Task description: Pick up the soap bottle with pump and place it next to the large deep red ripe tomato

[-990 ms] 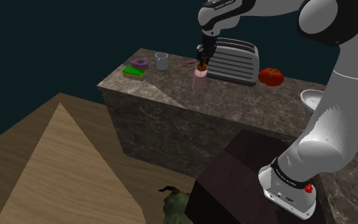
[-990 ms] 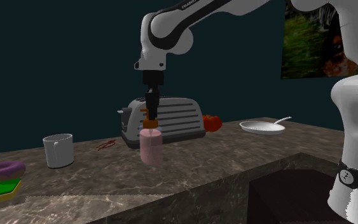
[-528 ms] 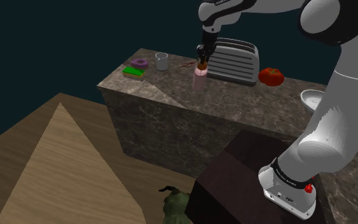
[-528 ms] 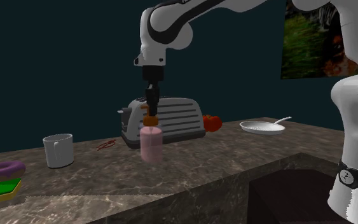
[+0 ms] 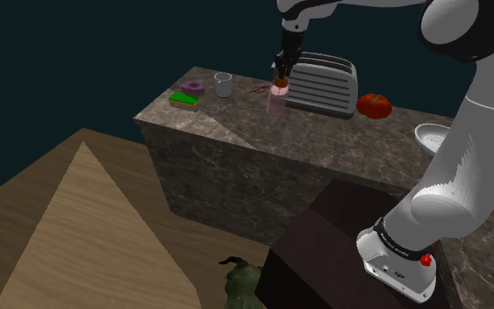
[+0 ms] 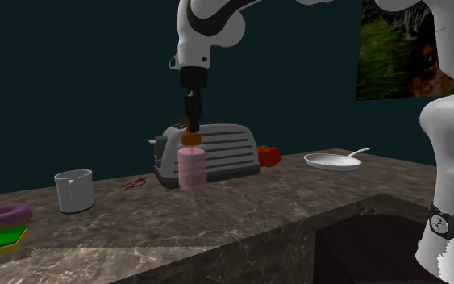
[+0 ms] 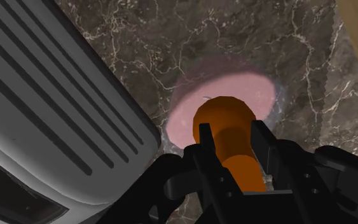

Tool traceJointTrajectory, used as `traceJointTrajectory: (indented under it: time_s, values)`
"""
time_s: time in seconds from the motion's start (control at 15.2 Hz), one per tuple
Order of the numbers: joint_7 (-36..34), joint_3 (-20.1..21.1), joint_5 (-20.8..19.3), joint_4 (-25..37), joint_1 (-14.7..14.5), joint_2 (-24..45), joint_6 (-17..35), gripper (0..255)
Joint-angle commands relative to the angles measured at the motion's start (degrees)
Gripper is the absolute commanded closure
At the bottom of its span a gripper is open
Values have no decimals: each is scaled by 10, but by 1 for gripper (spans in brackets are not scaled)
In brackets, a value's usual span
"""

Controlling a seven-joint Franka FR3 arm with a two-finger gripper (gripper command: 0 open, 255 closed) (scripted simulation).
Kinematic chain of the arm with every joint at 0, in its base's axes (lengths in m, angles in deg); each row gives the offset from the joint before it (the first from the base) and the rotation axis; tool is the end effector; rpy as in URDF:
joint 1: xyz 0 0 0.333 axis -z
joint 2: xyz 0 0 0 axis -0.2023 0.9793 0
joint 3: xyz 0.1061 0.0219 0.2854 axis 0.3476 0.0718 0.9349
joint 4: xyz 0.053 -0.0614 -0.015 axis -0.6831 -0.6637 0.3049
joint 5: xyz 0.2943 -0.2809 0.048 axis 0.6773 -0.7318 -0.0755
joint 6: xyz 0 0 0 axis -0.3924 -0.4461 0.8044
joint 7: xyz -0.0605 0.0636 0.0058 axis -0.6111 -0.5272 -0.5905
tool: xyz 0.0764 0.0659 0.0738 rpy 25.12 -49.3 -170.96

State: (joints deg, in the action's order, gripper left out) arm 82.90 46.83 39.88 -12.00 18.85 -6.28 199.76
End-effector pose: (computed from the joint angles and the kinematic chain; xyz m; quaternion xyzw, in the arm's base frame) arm 0.6179 -0.2035 0.4271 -0.9996 0.0251 -0.0099 0.0021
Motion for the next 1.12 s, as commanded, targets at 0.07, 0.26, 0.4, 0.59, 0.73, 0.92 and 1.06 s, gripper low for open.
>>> traceJointTrajectory:
  time_s: [0.07, 0.26, 0.4, 0.59, 0.73, 0.92, 1.06]
  values:
    - [-2, 0, -1, 20, 0, -3, -23, 255]
    - [-3, 0, -2, 40, 0, -5, -45, 255]
    - [-3, -1, -3, 54, 0, -6, -60, 255]
    - [-4, -1, -3, 77, 1, -7, -83, 255]
    - [-4, -1, -3, 93, 1, -6, -99, 255]
    - [-4, -2, -3, 119, 2, -4, -123, 255]
    - [-4, -2, -2, 137, 3, -2, -139, 255]
